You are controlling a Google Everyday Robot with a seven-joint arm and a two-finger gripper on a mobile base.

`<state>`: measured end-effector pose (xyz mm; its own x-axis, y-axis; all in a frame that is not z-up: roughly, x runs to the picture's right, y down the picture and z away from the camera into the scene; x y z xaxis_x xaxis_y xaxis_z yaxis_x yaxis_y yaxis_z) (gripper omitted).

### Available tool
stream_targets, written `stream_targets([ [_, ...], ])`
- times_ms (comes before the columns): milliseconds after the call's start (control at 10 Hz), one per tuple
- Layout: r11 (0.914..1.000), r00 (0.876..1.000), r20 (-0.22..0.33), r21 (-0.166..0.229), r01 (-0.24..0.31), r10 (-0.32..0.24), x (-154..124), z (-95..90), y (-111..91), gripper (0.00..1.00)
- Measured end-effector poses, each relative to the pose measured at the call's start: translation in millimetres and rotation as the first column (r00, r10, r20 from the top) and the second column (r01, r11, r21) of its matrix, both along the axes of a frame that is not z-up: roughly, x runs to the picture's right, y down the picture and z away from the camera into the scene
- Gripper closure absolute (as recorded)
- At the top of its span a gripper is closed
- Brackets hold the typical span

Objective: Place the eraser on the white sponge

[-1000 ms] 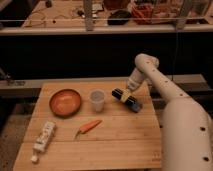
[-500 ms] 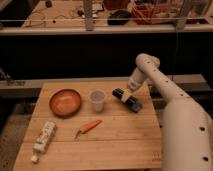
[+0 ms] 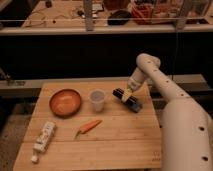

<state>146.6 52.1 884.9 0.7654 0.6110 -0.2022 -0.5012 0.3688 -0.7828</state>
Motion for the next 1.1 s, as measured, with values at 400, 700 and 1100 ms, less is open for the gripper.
stream_targets([
  [400,0.9999,1.0,-0.009,-0.002,-0.01,0.01,2.2,0.9,-1.1,0.77],
  [700,0.9998,1.0,-0.016,-0.008,-0.019,0.018,3.4,1.3,0.0,0.86],
  [1100,0.9995,0.999,-0.024,-0.01,-0.029,0.029,4.4,2.4,-0.2,0.86],
])
